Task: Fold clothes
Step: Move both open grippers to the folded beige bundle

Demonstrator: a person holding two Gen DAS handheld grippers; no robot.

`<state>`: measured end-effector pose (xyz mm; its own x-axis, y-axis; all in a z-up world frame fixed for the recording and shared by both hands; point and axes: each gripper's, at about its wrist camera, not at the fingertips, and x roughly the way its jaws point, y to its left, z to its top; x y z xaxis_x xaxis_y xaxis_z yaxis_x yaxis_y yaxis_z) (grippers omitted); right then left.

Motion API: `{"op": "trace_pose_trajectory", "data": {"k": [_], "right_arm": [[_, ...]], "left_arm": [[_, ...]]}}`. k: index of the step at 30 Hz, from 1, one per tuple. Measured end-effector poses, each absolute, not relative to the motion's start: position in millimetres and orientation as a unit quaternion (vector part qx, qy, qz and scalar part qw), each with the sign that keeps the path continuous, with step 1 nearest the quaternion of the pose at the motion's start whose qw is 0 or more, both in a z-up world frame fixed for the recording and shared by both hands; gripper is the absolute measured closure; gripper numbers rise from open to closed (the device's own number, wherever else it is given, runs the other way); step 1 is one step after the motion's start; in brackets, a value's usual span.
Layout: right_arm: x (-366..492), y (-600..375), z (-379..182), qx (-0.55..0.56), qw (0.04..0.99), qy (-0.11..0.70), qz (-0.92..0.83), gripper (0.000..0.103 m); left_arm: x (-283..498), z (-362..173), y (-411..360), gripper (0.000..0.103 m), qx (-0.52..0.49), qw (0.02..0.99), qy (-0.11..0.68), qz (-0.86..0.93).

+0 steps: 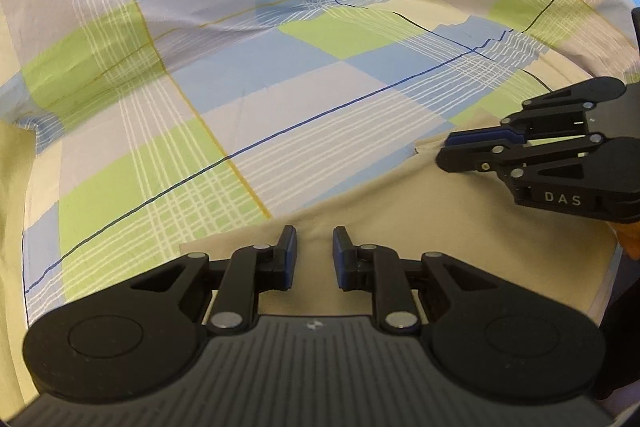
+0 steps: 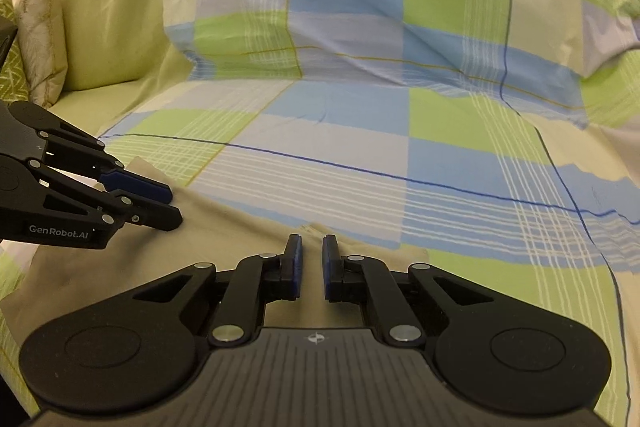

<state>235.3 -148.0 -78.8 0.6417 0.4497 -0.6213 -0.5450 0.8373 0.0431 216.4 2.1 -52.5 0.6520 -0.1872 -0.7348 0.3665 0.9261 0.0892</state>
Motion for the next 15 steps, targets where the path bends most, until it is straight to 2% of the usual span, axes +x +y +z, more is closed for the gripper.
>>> {"op": "trace_pose_trajectory", "data": {"k": [10,12,15], "right_arm": [[223.5,-161.7,-73.1,-0.074,0.907,0.340,0.238,0.097],[214.7,-164.4,-69.4,-0.072,0.910,0.342,0.224,0.092],[196.2,-168.7,-73.1,-0.079,0.905,0.347,0.234,0.091]], "left_arm": [[213.7,-49.8,1.9,0.086,0.111,0.904,0.388,-0.143],[207.4,-46.2,1.9,0.086,0.116,0.906,0.385,-0.135],[195.9,-48.3,7.4,0.085,0.121,0.907,0.383,-0.128]]}}
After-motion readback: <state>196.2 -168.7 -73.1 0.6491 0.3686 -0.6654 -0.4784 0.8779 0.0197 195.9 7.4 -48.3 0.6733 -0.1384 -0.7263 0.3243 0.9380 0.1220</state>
